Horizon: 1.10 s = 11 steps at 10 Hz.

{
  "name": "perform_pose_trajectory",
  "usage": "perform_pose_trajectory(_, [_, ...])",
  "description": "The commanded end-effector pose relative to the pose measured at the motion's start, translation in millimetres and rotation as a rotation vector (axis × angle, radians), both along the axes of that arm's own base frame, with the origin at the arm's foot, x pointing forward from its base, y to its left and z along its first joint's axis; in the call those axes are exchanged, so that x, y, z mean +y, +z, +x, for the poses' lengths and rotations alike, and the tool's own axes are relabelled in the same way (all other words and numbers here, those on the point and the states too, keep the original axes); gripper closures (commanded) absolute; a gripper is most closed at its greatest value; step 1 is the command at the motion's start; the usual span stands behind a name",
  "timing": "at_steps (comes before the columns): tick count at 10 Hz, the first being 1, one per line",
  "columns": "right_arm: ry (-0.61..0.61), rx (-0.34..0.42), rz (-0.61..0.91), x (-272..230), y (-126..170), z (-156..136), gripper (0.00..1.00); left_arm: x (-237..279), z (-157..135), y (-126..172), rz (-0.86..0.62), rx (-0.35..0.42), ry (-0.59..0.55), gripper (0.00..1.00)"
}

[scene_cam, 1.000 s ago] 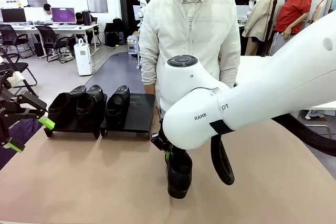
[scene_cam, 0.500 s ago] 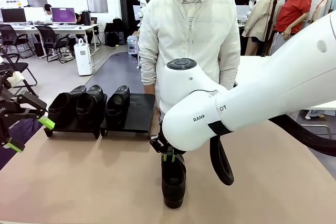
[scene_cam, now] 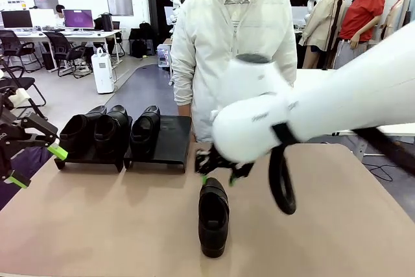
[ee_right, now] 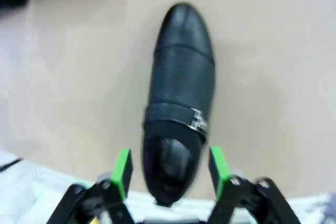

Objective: Organize the shoes by placing them on the stand.
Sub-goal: Pick up one Shoe and place it in the middle of the table.

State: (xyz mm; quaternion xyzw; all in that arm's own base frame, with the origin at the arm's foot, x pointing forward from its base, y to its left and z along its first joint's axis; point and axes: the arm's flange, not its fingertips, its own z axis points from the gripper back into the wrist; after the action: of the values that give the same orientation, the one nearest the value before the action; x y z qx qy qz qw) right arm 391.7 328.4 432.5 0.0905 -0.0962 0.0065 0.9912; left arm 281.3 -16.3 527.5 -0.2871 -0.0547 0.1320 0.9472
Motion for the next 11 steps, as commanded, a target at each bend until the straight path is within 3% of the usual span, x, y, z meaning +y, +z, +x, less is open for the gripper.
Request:
perform_pose_trajectory(1, [0.156, 0.113, 0.029, -120.2, 41.9, -18.6, 0.00, -0.5, 0.6, 0.0, -0.019, -0.011, 0.002, 0.00])
perform_pose_trajectory(4, [0.156, 0.150, 0.267, -266.5, 67.6, -39.4, 0.00, -0.5, 0.6, 0.0, -0.019, -0.011, 0.002, 0.00])
perform_pose_trajectory(6, [0.045, 0.150, 0.361, -339.9, 67.7, -52.4, 0.00, -0.5, 0.6, 0.0, -0.019, -0.011, 0.002, 0.00])
perform_pose_trajectory(8, [-0.064, 0.081, 0.403, -357.1, 55.9, -58.4, 0.00, -0.5, 0.6, 0.0, -0.019, -0.011, 0.002, 0.00])
perform_pose_trajectory(9, [0.019, 0.145, 0.369, -360.3, 68.3, -63.7, 0.00, -0.5, 0.6, 0.0, -0.019, -0.011, 0.002, 0.00])
perform_pose_trajectory(11, [0.019, 0.145, 0.369, -360.3, 68.3, -63.7, 0.00, -0.5, 0.6, 0.0, -0.019, -0.011, 0.002, 0.00])
